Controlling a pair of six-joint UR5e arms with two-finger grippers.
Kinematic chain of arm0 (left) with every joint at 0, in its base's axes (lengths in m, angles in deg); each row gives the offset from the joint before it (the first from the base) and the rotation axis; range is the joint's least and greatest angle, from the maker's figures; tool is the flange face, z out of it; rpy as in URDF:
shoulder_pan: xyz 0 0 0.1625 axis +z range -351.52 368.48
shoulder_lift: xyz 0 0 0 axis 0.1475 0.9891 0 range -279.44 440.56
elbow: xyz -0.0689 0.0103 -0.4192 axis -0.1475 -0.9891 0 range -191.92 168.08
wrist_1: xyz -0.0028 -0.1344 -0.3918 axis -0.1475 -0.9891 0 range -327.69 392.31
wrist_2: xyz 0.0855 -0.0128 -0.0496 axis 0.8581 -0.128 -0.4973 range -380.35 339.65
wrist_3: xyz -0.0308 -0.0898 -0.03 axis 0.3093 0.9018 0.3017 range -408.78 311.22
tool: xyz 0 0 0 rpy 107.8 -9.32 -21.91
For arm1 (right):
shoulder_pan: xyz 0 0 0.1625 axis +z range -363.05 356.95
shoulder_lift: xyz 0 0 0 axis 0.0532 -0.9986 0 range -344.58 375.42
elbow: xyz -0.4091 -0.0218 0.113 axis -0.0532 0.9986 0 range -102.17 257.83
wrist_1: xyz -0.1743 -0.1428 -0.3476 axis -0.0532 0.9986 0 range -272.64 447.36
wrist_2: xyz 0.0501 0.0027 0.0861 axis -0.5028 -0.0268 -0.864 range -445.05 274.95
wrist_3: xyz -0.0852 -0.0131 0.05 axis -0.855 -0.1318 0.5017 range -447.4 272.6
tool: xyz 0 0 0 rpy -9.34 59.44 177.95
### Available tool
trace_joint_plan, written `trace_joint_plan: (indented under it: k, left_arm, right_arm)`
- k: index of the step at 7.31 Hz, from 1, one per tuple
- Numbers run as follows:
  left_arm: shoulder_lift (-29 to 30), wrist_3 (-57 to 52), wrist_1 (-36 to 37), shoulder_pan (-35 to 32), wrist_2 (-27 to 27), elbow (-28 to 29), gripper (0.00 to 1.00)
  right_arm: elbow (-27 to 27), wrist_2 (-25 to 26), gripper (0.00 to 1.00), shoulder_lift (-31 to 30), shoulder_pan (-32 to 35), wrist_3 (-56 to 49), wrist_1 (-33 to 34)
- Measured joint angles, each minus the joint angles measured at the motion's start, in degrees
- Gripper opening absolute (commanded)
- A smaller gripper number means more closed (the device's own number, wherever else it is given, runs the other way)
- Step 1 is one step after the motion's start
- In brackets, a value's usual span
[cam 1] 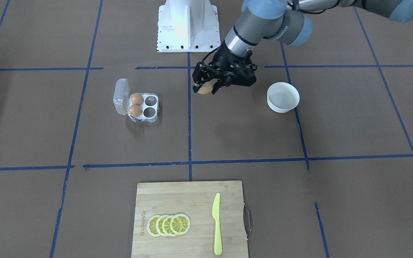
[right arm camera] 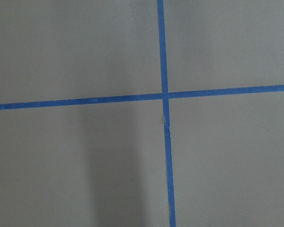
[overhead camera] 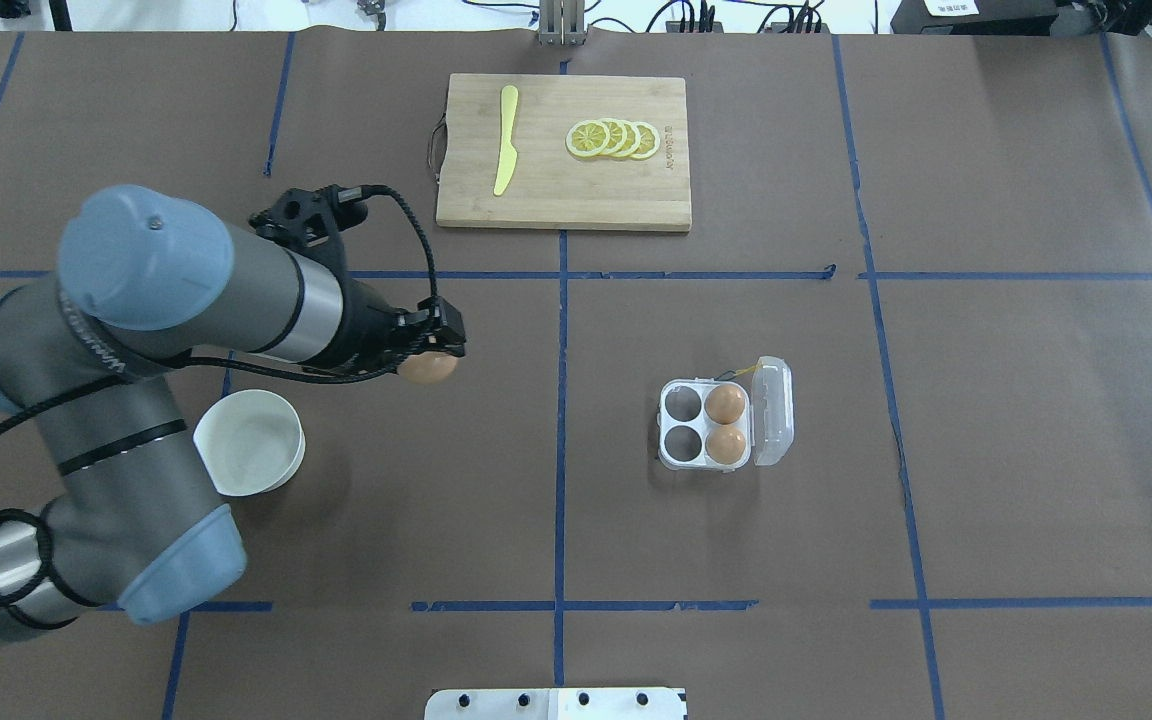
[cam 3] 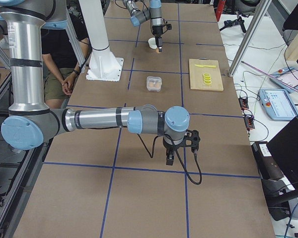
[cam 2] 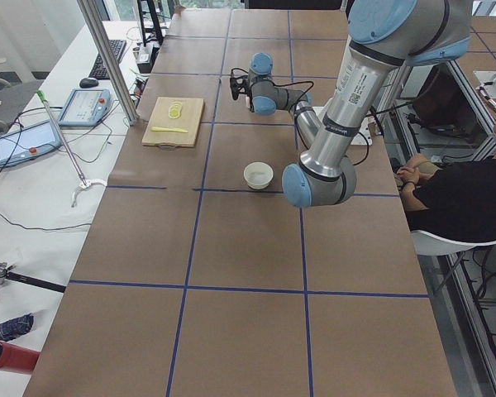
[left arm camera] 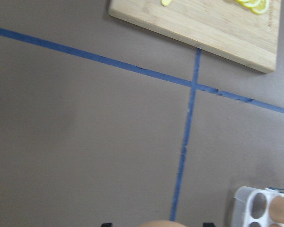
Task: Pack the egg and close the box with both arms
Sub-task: 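Carry the egg with the left gripper to the clear egg carton, then release the egg into an empty carton cup and lift the left gripper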
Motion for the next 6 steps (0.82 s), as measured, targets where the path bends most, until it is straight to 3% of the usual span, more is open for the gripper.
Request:
trace_joint_plan:
  k: [3,4,5,6]
  left_arm:
    - [12.4,3.7,-11.2,5.4,5.5,17.5,0.0]
    - [13.4,3.7,-13.6,6.3,7.1,20.4,0.0]
    - [13.8,3.7,-14.6,6.8,7.7,21.6,0.08]
    - [13.9,3.7,-15.0,7.0,7.9,22.1,0.55]
  right_arm:
    - [-0.1,-0.1,1.0,-0.2,0.0,0.0,0.0]
    - [-0.1,-0.1,1.0,-0.2,0.0,0.0,0.0]
    - [-0.1,-0.2,1.0,-0.2,0.0,0.0,0.0]
    - [-0.1,-0.4,1.0,-0.2,0.0,0.0,0.0]
